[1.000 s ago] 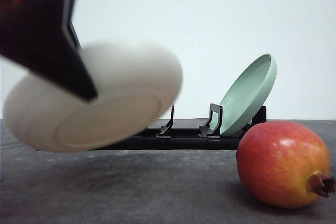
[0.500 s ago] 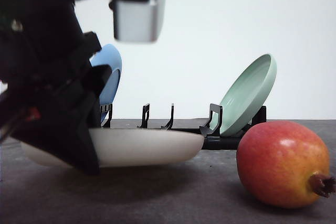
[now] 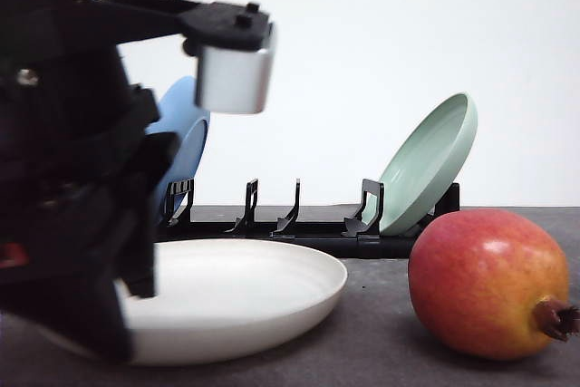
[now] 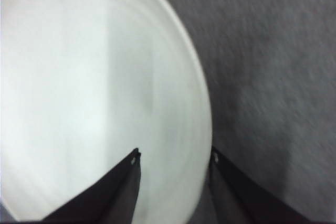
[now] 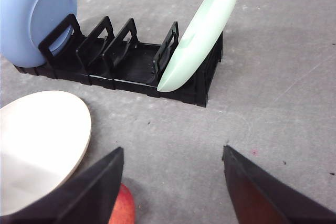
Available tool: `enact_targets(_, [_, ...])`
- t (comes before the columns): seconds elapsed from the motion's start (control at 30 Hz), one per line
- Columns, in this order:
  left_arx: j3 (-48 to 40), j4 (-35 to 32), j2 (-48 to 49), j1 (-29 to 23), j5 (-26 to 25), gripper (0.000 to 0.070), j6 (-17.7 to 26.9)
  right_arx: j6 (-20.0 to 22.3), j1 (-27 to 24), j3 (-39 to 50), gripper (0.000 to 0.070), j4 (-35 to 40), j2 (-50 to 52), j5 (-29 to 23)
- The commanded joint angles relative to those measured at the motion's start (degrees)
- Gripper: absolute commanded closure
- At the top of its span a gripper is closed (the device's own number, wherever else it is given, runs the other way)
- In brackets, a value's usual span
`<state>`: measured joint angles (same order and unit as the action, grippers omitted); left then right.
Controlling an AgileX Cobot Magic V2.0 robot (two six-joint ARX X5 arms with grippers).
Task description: Place pomegranate in white plate
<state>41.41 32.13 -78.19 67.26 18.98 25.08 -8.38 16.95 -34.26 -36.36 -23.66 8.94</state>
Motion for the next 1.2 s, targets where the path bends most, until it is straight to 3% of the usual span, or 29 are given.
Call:
enact_targets(0.0, [2.0,1.3,0.1,-0.4,-3.2,0.0393,-5.5,0.1,0.2,-1.0,0.0318,0.7,-0.2,-0.2])
enact_targets(0.07, [2.6,2.5,1.8,-2.4,-8.3,0.0337,-9.0,0.1,0.2,-1.0,0.0318,0.7,-0.2,-0.2])
enact_targets(0.23, [2.8,2.7,8.2,-9.6,-21.6,0.0333,-15.4,0.0,0.2,-1.0,0.0318,0.7,-0.2,-0.2])
enact_targets(0.53, [2.8,1.1,20.0,-28.7,-31.9,0.0334,-19.1,0.0,0.2,-1.0,0.0318,0.7,-0.2,-0.2])
enact_targets(0.87, [2.3,-3.1,25.4,-49.4,-32.8,0.0335,-25.9,0.0,0.2,-1.0,0.0318,0.7,-0.2,0.1])
enact_targets(1.07, [-1.6,-5.8,31.2,-56.8,-32.0,0.0336,-29.4,-0.2,0.2,-1.0,0.0284,0.3,-0.2,1.2])
enact_targets(1.17, [-3.6,-6.5,34.6,-59.0,-31.9,0.0336,-29.5,-2.6,0.2,-1.1,0.0281,-0.5,-1.1,4.2])
